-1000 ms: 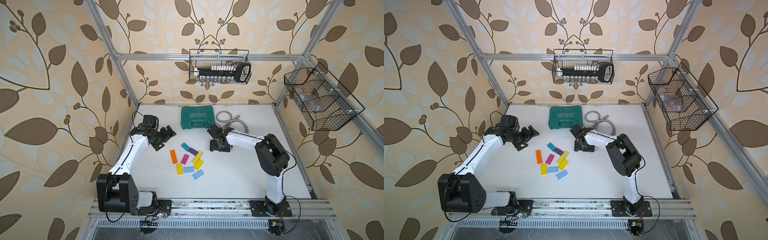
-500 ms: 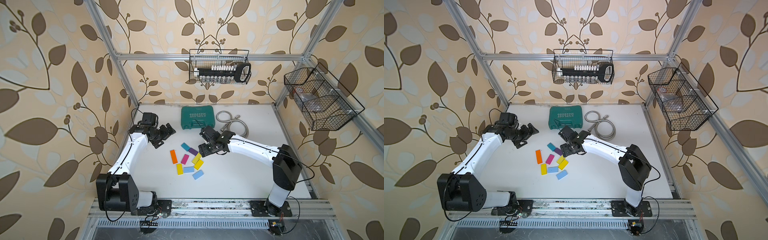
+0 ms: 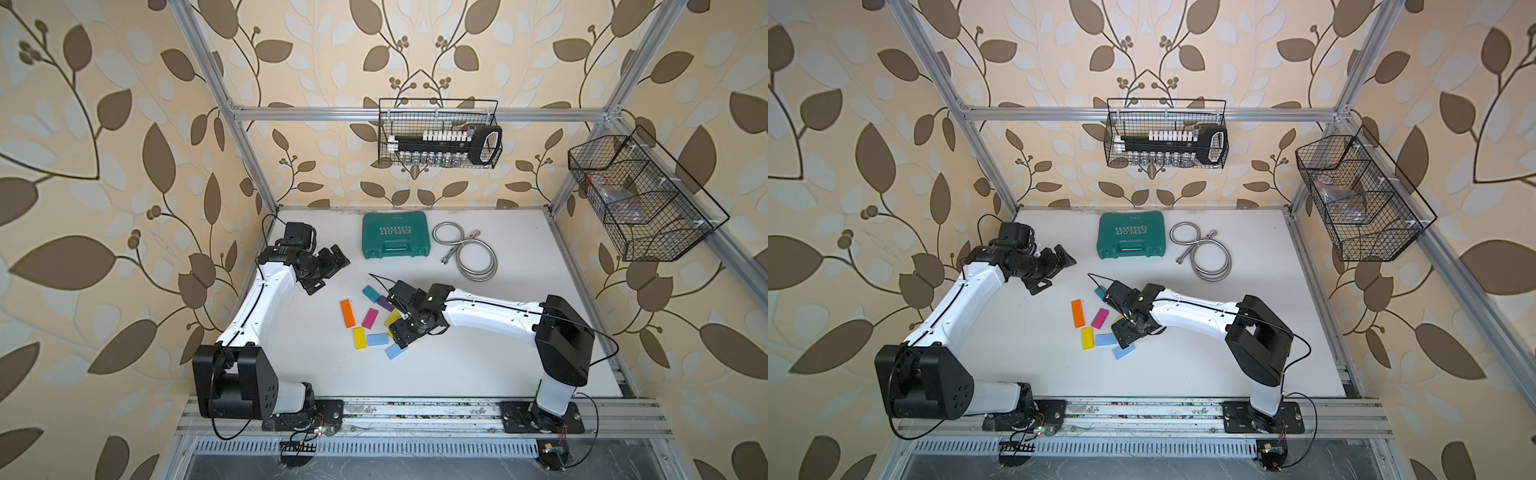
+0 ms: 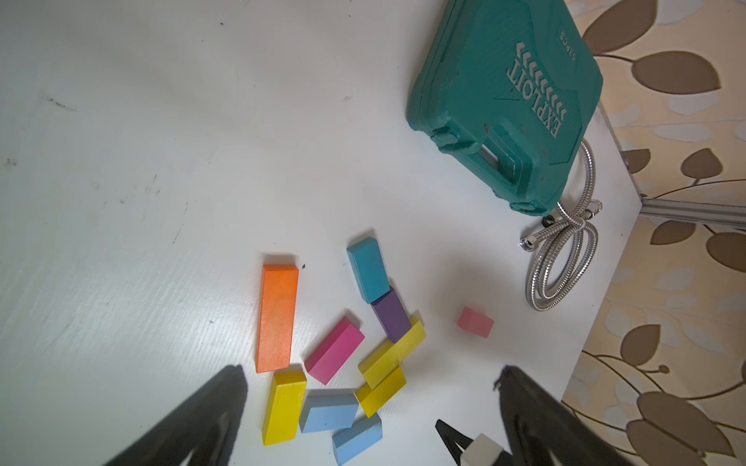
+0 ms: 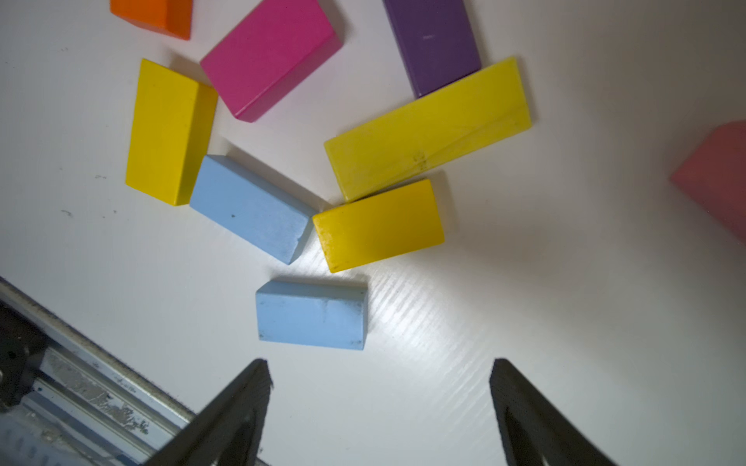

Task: Assemble the letter c with building blocks
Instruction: Pick up the building block from the center of the board.

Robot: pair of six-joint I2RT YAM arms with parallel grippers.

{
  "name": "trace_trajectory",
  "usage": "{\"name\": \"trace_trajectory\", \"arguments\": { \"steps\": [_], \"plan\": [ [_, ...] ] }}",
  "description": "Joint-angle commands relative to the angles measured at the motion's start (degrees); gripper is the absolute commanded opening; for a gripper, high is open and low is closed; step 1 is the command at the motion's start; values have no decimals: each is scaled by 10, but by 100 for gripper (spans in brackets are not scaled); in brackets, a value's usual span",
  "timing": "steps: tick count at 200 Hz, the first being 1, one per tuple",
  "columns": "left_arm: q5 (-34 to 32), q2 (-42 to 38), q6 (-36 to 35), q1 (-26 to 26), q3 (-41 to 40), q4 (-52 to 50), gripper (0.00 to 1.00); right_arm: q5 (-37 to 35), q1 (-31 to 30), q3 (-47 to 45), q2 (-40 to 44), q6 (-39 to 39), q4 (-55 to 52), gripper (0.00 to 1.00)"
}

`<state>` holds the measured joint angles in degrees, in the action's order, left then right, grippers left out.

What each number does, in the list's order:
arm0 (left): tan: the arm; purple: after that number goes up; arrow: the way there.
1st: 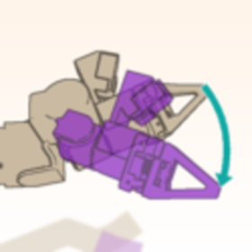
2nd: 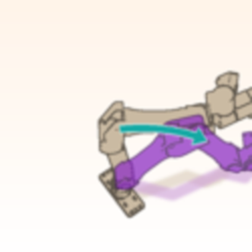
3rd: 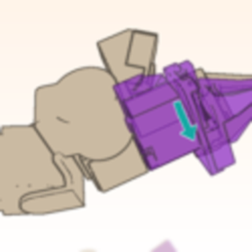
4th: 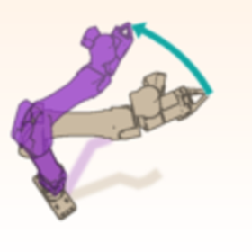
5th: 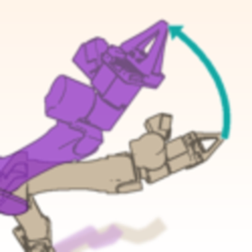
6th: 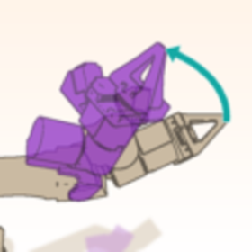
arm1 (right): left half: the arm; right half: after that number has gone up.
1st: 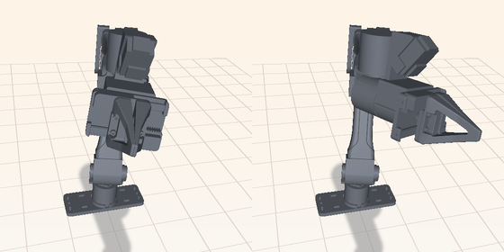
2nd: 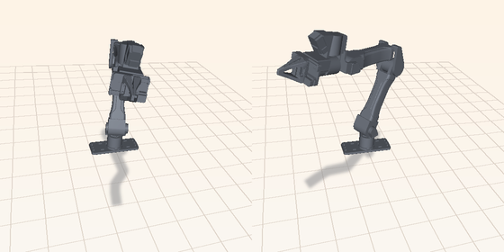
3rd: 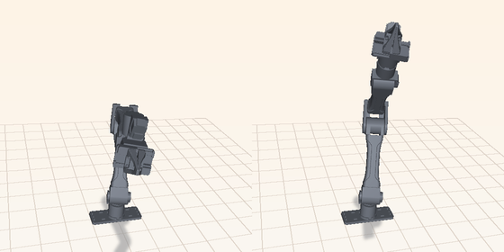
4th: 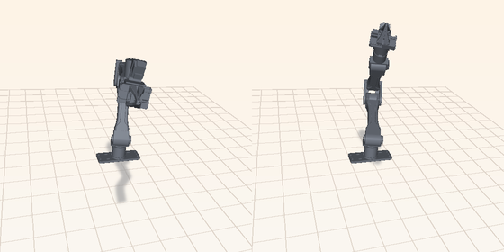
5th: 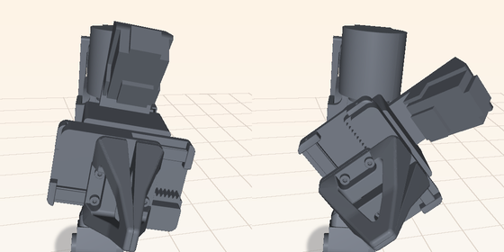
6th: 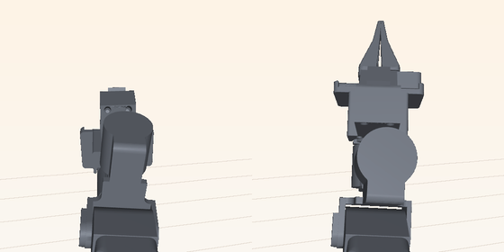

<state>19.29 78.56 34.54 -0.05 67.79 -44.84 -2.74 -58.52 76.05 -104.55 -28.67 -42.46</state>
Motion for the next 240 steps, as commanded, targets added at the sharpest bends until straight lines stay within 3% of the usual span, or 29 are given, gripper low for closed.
{"name": "trace_trajectory", "arguments": {
  "steps": [1, 59, 195, 218, 240],
  "plan": [
    [-5, -3, -12, -2, 16, -6, 99, -13, -18, 5, -26, -63, -12, 85],
    [-8, -14, -16, -2, 13, -10, 99, -36, -48, 21, -73, -95, -13, 85],
    [1, -15, -3, -2, 3, 0, 99, -11, -57, 43, -112, -114, 9, 84],
    [1, -17, -2, -3, 2, 0, 99, -13, -57, 40, -116, -119, 10, 80],
    [2, -19, -2, -3, 2, 0, 99, -14, -58, 31, -107, -123, 11, 70]
  ]
}}
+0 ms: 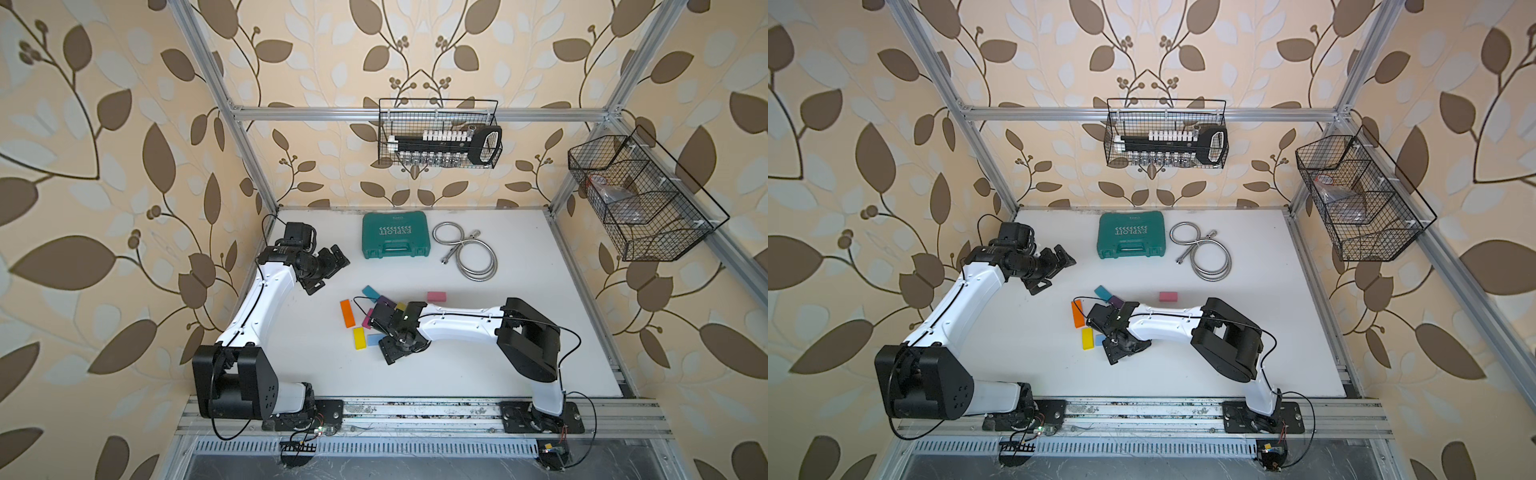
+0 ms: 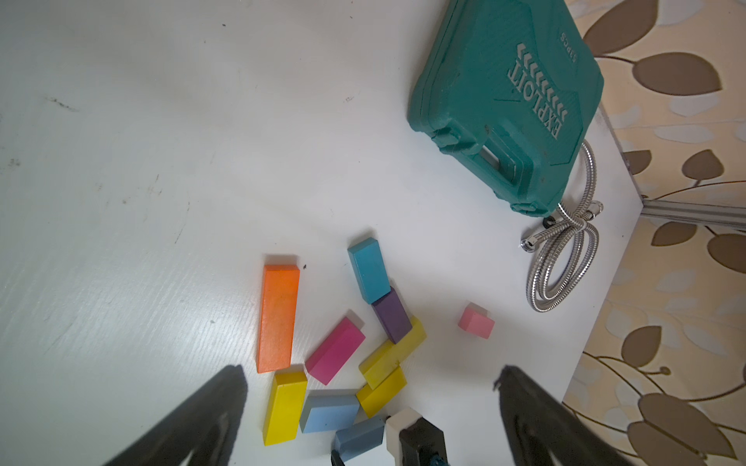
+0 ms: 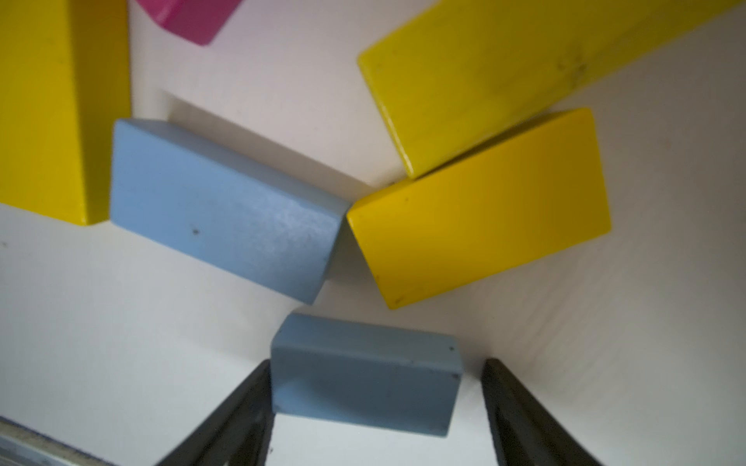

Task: Assemble the letter c with building blocks
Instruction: Pick up the building block from the center of the board, then assemble the building block at the center of the board.

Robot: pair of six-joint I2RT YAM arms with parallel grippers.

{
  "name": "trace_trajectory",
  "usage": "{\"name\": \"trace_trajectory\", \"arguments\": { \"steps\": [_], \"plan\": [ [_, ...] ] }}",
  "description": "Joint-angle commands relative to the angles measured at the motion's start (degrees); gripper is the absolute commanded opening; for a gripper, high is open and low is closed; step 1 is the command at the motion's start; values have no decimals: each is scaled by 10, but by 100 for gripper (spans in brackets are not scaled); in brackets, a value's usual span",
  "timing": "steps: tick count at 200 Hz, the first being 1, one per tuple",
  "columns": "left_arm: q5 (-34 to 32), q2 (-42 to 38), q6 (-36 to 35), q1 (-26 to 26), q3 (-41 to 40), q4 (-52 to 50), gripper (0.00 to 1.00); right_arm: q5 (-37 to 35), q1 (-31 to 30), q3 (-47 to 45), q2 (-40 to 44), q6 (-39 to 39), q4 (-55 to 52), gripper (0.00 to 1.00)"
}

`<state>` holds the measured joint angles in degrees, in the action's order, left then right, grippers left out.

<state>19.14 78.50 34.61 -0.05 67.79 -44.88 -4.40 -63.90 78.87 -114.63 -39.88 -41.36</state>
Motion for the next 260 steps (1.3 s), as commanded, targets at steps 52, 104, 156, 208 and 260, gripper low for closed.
{"name": "trace_trajectory", "arguments": {
  "steps": [52, 104, 156, 208, 260],
  "plan": [
    [11, -23, 1, -3, 0, 1, 99, -36, 10, -43, 111, -9, -18, 41],
    [21, -21, 5, -3, -2, 5, 99, -57, 185, -126, 238, 3, -14, 43],
    [23, -19, 10, -3, -3, 7, 99, -10, 373, -144, 198, 43, 25, 43],
    [22, -19, 8, -3, -4, 8, 99, 14, 426, -104, 106, 53, 41, 47],
    [20, -17, 8, -4, -6, 9, 99, -5, 427, -70, 61, 68, 38, 49]
  ]
}}
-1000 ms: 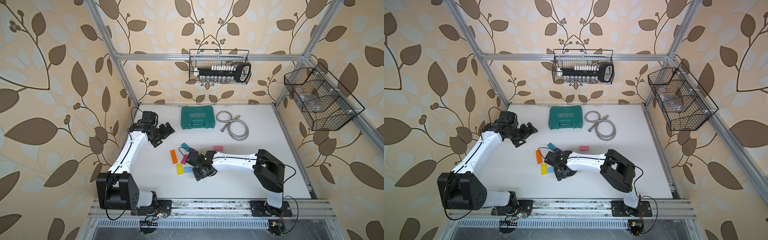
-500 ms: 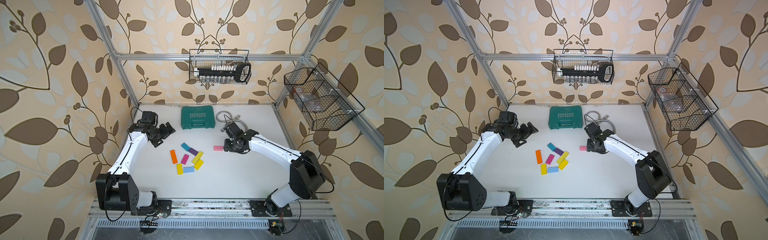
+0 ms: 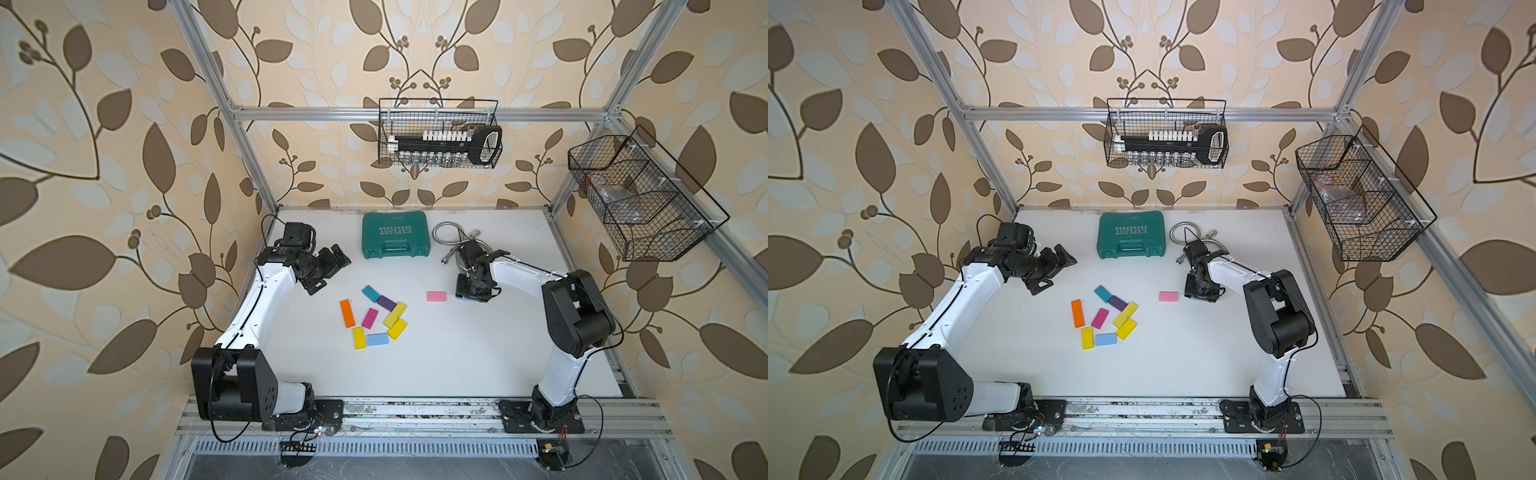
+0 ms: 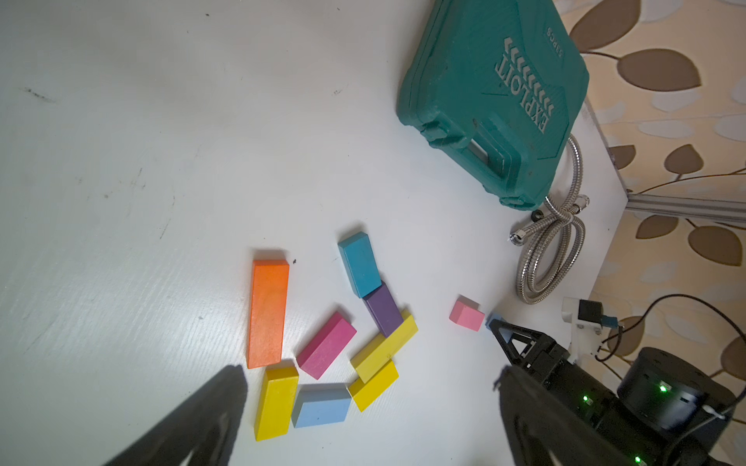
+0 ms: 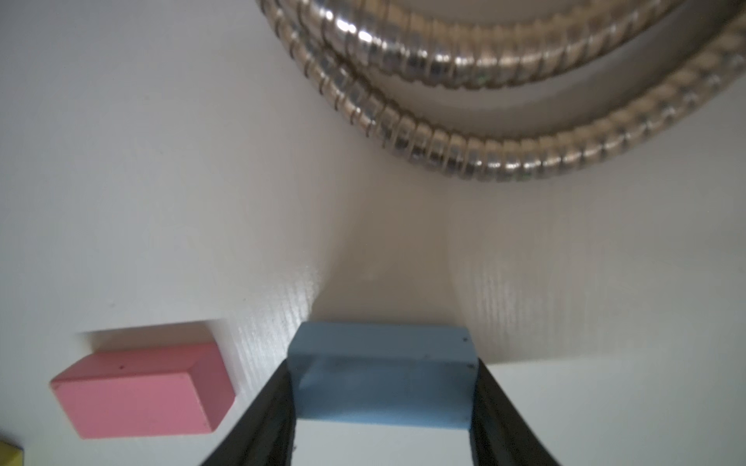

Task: Assemble the letter c with building blocks
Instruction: Assemble the building block at the center of the board.

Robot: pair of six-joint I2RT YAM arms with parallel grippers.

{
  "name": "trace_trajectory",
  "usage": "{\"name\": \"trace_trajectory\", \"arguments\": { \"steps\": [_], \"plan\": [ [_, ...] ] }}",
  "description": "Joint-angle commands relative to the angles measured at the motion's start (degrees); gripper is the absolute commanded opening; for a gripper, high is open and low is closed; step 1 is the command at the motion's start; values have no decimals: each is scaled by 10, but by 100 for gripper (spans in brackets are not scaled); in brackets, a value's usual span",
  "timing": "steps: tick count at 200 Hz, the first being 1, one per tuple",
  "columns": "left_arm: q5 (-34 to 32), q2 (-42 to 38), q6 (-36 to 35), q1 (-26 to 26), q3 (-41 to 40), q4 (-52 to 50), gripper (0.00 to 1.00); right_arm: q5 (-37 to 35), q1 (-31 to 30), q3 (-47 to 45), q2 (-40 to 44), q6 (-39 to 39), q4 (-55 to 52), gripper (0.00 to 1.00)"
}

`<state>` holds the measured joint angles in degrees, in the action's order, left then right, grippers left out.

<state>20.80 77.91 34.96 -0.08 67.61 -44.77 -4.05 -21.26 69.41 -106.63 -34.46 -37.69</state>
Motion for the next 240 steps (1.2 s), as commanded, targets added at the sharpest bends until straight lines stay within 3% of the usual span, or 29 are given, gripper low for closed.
{"name": "trace_trajectory", "arguments": {
  "steps": [1, 185, 240],
  "plan": [
    [4, -11, 5, -3, -5, 8, 99, -9, 0, 25, -19, 14, 1, 50],
    [3, -11, 12, -3, -14, 14, 99, -5, -28, -22, 14, 4, 18, 56],
    [2, -11, 13, -3, -12, 14, 99, -12, -28, -20, 13, 0, 12, 77]
  ]
}}
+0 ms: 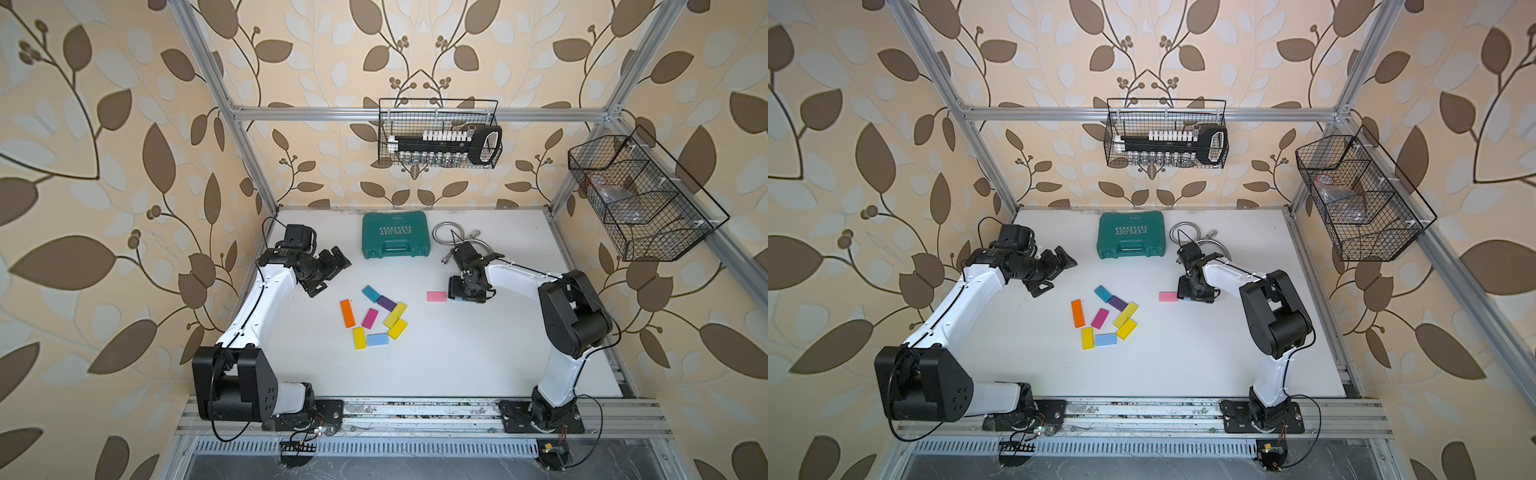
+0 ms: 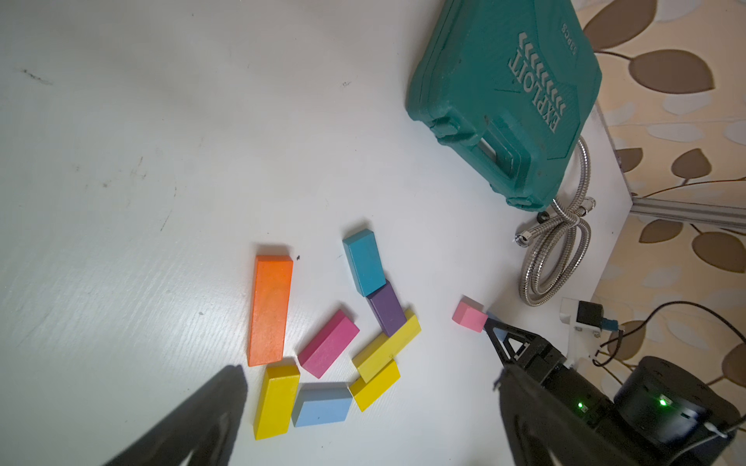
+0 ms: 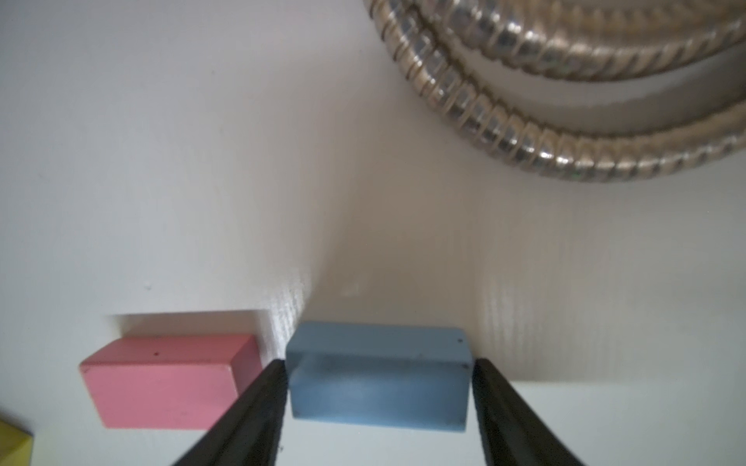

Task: Assemble the letter c with building blocks
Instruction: Assemble the building block at the center of the board.

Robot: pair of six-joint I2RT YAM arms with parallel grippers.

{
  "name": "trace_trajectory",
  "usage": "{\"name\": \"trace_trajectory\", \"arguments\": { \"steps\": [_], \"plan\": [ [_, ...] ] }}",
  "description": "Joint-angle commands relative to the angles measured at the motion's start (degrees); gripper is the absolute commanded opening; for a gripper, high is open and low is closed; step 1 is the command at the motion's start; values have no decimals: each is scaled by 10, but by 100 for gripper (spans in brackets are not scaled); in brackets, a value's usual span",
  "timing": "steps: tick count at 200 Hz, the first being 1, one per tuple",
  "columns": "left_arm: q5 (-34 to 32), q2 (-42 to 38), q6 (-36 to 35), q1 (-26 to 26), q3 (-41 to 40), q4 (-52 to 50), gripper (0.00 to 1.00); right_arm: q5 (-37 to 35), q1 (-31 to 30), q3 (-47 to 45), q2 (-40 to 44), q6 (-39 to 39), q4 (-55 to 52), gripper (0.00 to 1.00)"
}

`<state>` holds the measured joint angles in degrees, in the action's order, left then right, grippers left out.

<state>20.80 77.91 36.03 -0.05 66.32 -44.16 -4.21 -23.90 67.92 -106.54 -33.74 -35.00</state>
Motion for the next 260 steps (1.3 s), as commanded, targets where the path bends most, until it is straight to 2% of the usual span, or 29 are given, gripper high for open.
{"name": "trace_trajectory", "arguments": {
  "steps": [1, 84, 194, 260],
  "plan": [
    [2, -11, 2, -3, 1, 8, 99, -10, -2, -5, 12, -7, -15, 78],
    [4, -7, 4, -3, 0, 11, 99, 0, 14, 3, 55, -12, -18, 80],
    [5, -10, 6, -4, -3, 14, 99, 91, 40, 9, 15, -34, 8, 80],
    [5, -8, 8, -3, -4, 15, 99, 100, 42, 12, 8, -38, 18, 80]
  ]
}}
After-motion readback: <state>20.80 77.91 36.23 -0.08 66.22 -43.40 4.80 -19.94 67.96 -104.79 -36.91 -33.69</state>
